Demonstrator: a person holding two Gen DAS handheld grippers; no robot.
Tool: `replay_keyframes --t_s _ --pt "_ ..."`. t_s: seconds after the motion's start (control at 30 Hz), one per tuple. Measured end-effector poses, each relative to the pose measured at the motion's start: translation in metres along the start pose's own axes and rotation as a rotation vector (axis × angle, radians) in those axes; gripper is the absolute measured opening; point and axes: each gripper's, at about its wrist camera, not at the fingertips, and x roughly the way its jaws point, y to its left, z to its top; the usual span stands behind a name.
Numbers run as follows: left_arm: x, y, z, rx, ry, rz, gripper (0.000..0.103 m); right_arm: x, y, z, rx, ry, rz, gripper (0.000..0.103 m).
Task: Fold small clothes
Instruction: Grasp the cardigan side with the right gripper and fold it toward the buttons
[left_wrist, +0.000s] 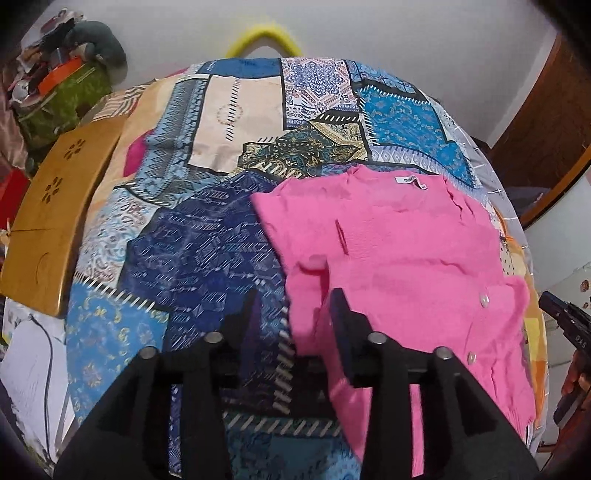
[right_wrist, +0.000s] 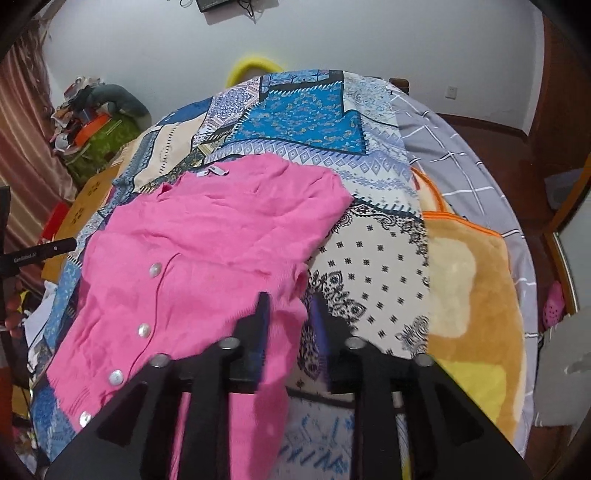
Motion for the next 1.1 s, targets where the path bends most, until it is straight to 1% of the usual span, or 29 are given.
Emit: replay_keyframes --t_s 0.03,0.07,0.1,0.17,0.27,0.37,0.53,0.6,0.7,0.8,0.87,1.0,1.1 --pt "-0.005 0.0 -0.004 0.006 -0.002 -0.003 0.047 -0.005 0.001 -0.002 -0.001 -0.002 0.001 0.038" --pt "-0.008 -0.001 -0.008 0.013 -0.002 -0.007 0.051 -0.008 0.002 -0.003 -0.003 -0.004 0.002 0.043" --pt "-0.01 -0.001 -0.011 0.019 0.0 -0.01 0.056 -0.015 0.003 -0.006 -0.006 -0.008 0.004 0.044" --pt "-0.014 -0.004 -0.022 0.031 0.01 -0.019 0.061 -0.021 0.005 -0.01 -0.006 -0.002 0.013 0.051" --pt "-0.013 -0.007 -0.037 0.042 0.046 -0.04 0.062 -0.026 0.008 -0.018 -0.003 0.015 0.026 0.056" --pt "-0.008 -0.011 -0.056 0.05 0.086 -0.051 0.062 -0.027 0.013 -0.029 -0.013 0.039 0.023 0.057" --pt "0.004 -0.017 -0.08 0.043 0.157 -0.081 0.062 -0.021 0.019 -0.052 -0.014 0.102 0.051 0.057" --pt "0.007 -0.021 -0.087 0.042 0.172 -0.091 0.062 -0.017 0.021 -0.061 -0.014 0.127 0.06 0.057" --pt "0.004 -0.029 -0.093 0.045 0.156 -0.086 0.062 -0.011 0.024 -0.075 -0.004 0.164 0.082 0.057" --pt "0.003 -0.033 -0.096 0.024 0.165 -0.13 0.062 -0.008 0.025 -0.087 0.006 0.185 0.107 0.057" --pt "0.004 -0.033 -0.098 -0.002 0.178 -0.165 0.062 -0.011 0.027 -0.092 0.0 0.173 0.113 0.057" --pt "0.007 -0.034 -0.099 -0.033 0.184 -0.194 0.062 -0.017 0.032 -0.099 -0.016 0.158 0.142 0.057" --pt "0.007 -0.038 -0.098 -0.041 0.185 -0.208 0.062 -0.018 0.036 -0.102 -0.03 0.142 0.155 0.047"
